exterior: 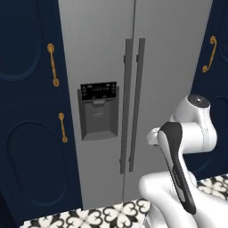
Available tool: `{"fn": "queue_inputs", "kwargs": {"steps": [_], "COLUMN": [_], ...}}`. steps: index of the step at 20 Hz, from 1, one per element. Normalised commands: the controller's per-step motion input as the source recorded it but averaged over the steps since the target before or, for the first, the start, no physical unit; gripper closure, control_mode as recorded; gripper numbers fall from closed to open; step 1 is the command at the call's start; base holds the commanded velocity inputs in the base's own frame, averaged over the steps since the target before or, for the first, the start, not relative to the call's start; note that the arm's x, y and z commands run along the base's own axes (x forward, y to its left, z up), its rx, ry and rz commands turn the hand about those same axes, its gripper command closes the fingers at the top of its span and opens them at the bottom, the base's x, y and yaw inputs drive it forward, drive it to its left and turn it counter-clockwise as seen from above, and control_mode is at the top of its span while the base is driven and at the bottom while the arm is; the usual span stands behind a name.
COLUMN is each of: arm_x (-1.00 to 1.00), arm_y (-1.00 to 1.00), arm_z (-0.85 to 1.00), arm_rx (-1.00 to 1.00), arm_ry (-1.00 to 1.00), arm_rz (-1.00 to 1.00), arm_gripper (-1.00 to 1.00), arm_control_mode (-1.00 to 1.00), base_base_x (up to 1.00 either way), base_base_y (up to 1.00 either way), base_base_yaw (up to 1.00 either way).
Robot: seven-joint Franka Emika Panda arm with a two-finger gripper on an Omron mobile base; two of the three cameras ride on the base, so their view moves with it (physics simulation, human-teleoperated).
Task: Grab a lemon wedge from the fridge and one ice cube from the ice bowl, and put them in the glass of lemonade.
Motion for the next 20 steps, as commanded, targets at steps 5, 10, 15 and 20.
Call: {"fn": "queue_inputs", "kwargs": {"steps": [5, 10, 15, 20], "arm_x": [0.00, 0.00, 0.10, 0.04], "arm_y": [0.00, 0.00, 0.00, 0.00], "arm_z": [0.00, 0.00, 0.15, 0.96], "arm_rx": [0.00, 0.00, 0.00, 0.01], "arm_ry": [0.00, 0.00, -0.11, -0.41], "arm_rz": [0.00, 0.00, 0.00, 0.00], "arm_gripper": [-1.00, -1.00, -1.00, -1.00], "arm_control_mode": [1.00, -1.00, -1.00, -1.00], "base_base_x": [0.10, 0.00, 0.00, 0.00], "base_base_y": [0.00, 0.00, 0.00, 0.00], "base_base_yaw": [0.00, 0.00, 0.00, 0.00]}}
